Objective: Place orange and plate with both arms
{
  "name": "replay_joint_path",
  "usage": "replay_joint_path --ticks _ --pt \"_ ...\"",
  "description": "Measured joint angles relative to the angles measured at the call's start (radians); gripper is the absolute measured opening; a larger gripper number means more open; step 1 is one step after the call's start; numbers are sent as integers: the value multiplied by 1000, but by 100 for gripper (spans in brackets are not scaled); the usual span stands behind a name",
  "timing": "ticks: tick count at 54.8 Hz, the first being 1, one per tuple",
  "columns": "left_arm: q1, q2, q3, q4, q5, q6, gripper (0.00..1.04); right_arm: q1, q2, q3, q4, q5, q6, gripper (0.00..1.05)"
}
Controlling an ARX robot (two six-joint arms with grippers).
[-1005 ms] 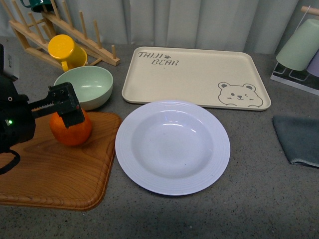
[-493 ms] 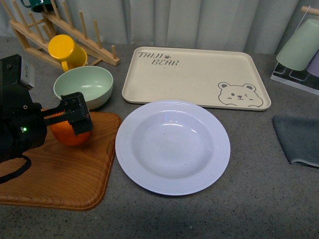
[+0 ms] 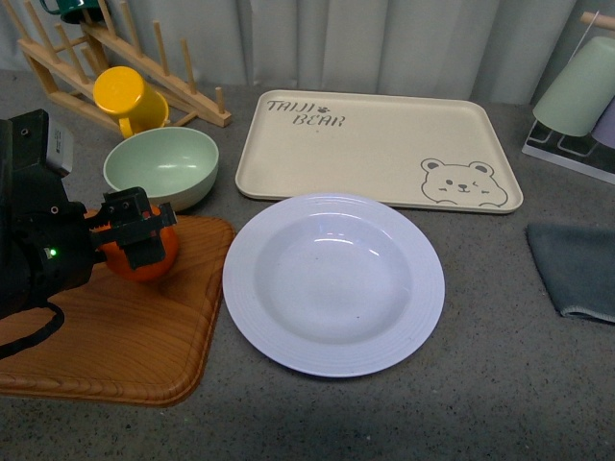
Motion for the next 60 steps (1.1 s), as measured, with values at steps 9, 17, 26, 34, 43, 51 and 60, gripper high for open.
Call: replay_joint_path --ticks 9,17,26,34,43,51,60 --pt "-67 -89 0 -14 -6 -3 60 0 0 0 0 0 0 96" --pt "-185 -94 41 -46 -31 -28 60 0 0 0 0 0 0 96" --pt "-275 -53 106 -73 -40 -48 60 0 0 0 0 0 0 96" --pt "-316 -8 163 -95 -42 -55 60 0 0 0 0 0 0 96" --pt "-336 42 200 -117 -51 -54 60 0 0 0 0 0 0 96" --pt "-346 85 207 -127 -51 -53 60 0 0 0 0 0 0 96" --pt "-359 111 216 -138 -51 -56 60 0 0 0 0 0 0 96"
